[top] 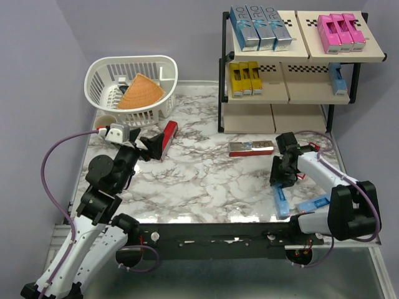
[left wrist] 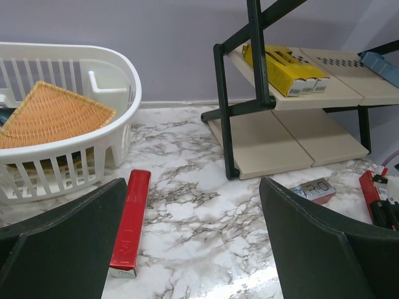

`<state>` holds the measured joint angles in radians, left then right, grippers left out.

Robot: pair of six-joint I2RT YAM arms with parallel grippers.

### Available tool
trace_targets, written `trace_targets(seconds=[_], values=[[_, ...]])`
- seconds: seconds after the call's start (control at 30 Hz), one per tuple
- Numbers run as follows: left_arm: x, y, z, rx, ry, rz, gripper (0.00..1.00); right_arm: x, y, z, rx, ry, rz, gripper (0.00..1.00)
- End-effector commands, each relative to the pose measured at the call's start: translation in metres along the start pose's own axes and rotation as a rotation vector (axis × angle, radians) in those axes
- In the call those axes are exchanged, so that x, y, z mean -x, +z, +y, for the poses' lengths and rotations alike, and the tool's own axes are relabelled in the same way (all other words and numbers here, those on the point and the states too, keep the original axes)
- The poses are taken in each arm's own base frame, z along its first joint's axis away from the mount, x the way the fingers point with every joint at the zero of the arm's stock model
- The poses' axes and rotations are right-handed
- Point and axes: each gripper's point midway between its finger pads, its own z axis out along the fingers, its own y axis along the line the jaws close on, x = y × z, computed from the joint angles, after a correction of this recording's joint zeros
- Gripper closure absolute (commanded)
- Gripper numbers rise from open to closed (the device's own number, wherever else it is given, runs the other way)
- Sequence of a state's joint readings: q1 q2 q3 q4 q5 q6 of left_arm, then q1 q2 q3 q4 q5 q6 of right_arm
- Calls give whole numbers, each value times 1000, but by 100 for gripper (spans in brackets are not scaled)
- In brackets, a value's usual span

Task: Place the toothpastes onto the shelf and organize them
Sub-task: Move the toothpaste to the center of the board, then pick up the toothpaste from the center of the board.

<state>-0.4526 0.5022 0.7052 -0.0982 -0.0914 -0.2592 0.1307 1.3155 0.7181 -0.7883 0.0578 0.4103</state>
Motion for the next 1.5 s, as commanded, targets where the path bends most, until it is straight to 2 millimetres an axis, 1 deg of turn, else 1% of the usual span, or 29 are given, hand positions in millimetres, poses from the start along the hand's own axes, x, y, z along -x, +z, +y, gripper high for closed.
trace_targets(seconds=[0.0, 0.03, 0.1, 0.13, 0.2, 0.23, 0.27, 0.33, 0.37, 0.4, 0.43, 0.47, 0.53, 0.57, 0.63, 0.67, 0.7, 0.73, 0.77, 0.8, 0.83, 0.9, 0.93, 0.97, 1.07, 1.17, 1.23, 1.4, 1.47], values=[[-3, 2, -3, -20, -2, 6, 1, 5, 2, 47, 69, -40, -14, 51], [-4, 2, -2, -16, -2, 9, 1, 2, 4, 58, 73, -78, -4, 51], [-5, 2, -2, -16, 1, 12, 1, 6, 2, 78, 88, -98, -21, 56], [-5, 2, -1, -14, 3, 10, 1, 8, 0, 99, 105, -142, -27, 59], [-5, 3, 0, -6, 8, 11, 1, 10, 0, 125, 135, -167, -33, 59], [-5, 3, 1, 0, 6, 11, 1, 15, -10, 153, 175, -213, -67, 59], [-6, 3, 1, -1, 9, 13, 1, 14, -3, 163, 155, -232, -57, 59], [-8, 4, 3, 6, 11, 18, 1, 12, -7, 193, 181, -277, -72, 59], [-9, 4, 3, 4, 15, 23, 1, 18, -7, 214, 212, -287, -76, 59], [-8, 4, 4, 11, 16, 20, 1, 19, -6, 225, 229, -298, -80, 59], [-9, 4, 4, 10, 20, 22, 1, 16, -6, 236, 245, -318, -82, 56], [-9, 4, 6, 19, 20, 21, 1, 21, -10, 249, 272, -325, -115, 54], [-12, 5, 7, 22, 25, 28, 1, 17, -10, 260, 286, -369, -145, 45], [-11, 5, 6, 20, 28, 24, 1, 19, -13, 268, 312, -386, -182, 41], [-12, 6, 7, 22, 28, 27, 1, 8, -18, 265, 339, -438, -220, 34], [-12, 6, 7, 22, 30, 28, 1, 13, -26, 271, 375, -438, -288, 31], [-12, 7, 7, 21, 30, 29, 1, -1, -13, 253, 351, -469, -284, 29], [-13, 7, 7, 20, 32, 31, 1, -5, -33, 257, 410, -491, -342, 24], [-14, 8, 6, 17, 32, 36, 1, -7, -39, 260, 458, -501, -389, 23], [-14, 8, 6, 16, 30, 35, 1, -12, -40, 256, 471, -525, -408, 21], [-15, 9, 7, 16, 32, 36, 1, -26, -38, 241, 489, -546, -414, 20], [-17, 10, 7, 14, 31, 41, 1, -31, -42, 237, 539, -551, -471, 19], [-17, 11, 6, 12, 31, 41, 1, -45, -24, 216, 511, -569, -454, 19], [-18, 11, 6, 11, 31, 43, 1, -40, -37, 218, 557, -546, -520, 19], [-22, 14, 8, 14, 34, 57, 1, -52, -37, 203, 612, -549, -576, 16], [-25, 16, 7, 8, 34, 66, 1, -61, -36, 197, 647, -552, -601, 13], [-28, 17, 7, 6, 36, 74, 1, -64, -28, 186, 623, -541, -619, 13], [-34, 19, 9, 12, 39, 93, 1, -75, -23, 181, 614, -555, -658, 15], [-34, 20, 9, 12, 41, 95, 1, -85, -17, 181, 603, -579, -640, 17]])
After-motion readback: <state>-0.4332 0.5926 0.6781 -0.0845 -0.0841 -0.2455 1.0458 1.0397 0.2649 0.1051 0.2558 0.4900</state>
